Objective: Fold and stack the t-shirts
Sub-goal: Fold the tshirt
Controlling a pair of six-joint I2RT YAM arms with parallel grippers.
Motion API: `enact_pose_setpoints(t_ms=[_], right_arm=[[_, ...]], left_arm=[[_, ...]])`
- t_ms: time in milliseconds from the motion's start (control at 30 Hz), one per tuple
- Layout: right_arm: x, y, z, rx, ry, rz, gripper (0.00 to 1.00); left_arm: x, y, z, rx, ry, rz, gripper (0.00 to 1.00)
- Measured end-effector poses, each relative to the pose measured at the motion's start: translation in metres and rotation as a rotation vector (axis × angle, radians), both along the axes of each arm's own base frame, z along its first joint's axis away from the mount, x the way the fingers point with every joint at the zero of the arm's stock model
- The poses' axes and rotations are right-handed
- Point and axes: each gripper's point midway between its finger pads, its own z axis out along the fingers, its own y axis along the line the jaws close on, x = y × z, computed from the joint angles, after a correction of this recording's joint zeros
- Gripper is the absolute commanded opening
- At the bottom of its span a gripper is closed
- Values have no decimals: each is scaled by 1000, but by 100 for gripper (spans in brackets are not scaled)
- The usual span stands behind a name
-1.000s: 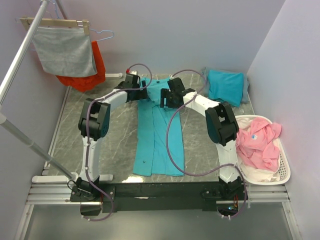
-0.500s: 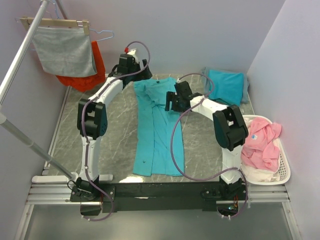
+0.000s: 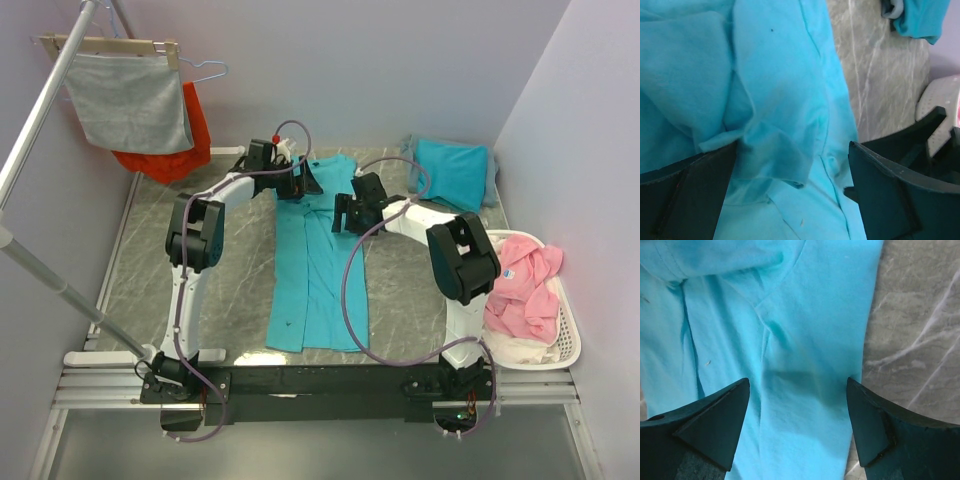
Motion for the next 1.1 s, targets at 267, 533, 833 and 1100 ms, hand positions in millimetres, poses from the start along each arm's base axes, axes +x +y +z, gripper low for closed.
enact_pose_setpoints(t_ms=[267,533,833,1100], right_arm=[[-10,-1,0,16,5,9,84],[-21,12,0,66,10,43,84],[-40,22,-4,20,-31,27,84],[-84,-18,-3,-92,-31,-46,86]], left_arm=[[37,9,-12,41,-33,62,99],[61,22,-12,92,-86,149,100],[82,33,5,101,-142,201,100],[91,43,48,6,-205,194,99]])
